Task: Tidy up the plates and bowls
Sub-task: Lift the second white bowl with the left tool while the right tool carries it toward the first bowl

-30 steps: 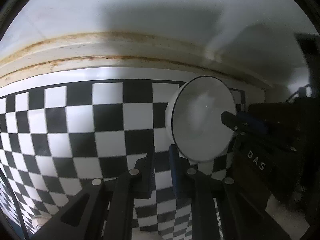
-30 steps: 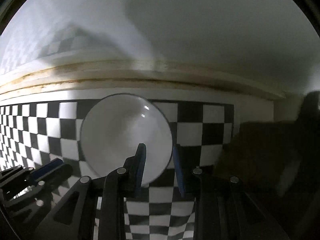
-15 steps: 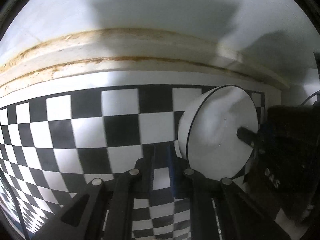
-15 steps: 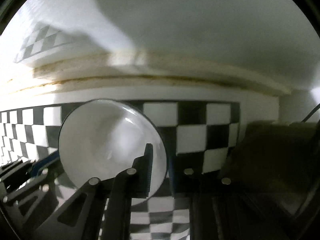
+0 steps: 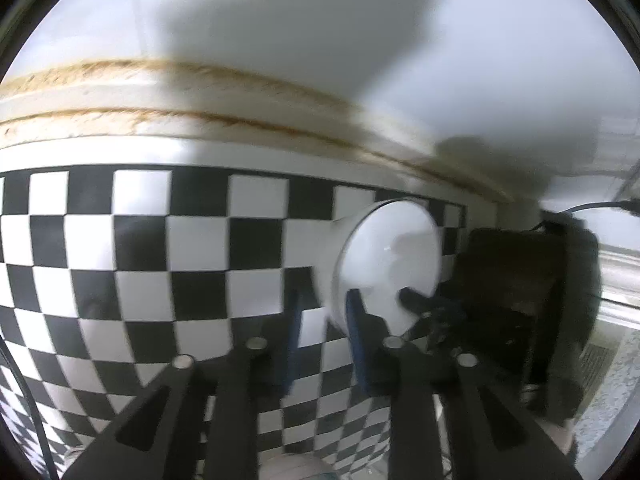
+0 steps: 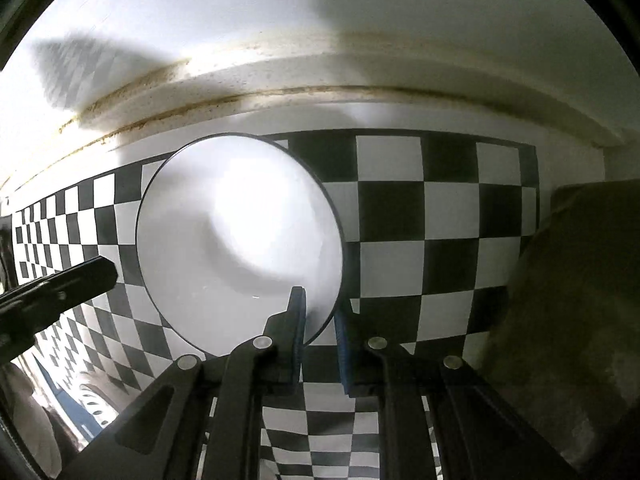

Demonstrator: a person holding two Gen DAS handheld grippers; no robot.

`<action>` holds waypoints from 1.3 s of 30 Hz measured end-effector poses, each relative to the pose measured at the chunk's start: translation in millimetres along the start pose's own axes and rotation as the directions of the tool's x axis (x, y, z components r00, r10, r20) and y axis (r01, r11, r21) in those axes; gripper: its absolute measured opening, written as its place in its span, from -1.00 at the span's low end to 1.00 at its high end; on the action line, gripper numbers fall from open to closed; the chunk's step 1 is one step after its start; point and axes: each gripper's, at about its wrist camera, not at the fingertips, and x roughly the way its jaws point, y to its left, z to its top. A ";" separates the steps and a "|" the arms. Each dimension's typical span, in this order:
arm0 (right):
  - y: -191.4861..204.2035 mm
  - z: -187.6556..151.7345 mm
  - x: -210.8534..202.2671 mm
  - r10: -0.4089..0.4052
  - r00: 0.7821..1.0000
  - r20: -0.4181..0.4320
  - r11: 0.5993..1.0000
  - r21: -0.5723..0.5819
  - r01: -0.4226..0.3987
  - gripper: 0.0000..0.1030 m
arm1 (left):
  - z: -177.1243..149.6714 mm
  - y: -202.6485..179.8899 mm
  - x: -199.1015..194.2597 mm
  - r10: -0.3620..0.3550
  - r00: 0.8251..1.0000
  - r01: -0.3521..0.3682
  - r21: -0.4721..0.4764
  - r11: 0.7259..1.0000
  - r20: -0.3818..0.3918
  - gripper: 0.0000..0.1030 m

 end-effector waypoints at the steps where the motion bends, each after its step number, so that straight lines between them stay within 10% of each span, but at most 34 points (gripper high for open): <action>1: -1.6 1.1 0.5 -0.002 1.000 -0.003 1.000 -0.002 0.002 -0.69 | 2.5 -2.6 -0.1 0.000 1.000 0.000 0.001 1.000 0.004 -0.43; 14: 6.8 -5.2 14.8 0.057 0.998 -0.010 0.998 0.012 -0.057 -0.70 | 5.8 -7.6 45.0 0.168 0.984 -0.163 0.076 0.984 -0.061 -0.38; 20: -1.3 2.7 18.7 0.053 0.998 0.016 0.997 0.060 -0.054 -0.70 | 8.6 -10.0 55.0 0.168 0.984 -0.162 0.093 0.982 -0.062 -0.77; 39: 5.6 -25.9 4.9 0.146 0.987 0.060 0.984 0.091 -0.151 -0.85 | -37.6 -33.9 28.0 0.244 0.969 -0.248 0.192 0.949 0.043 -0.79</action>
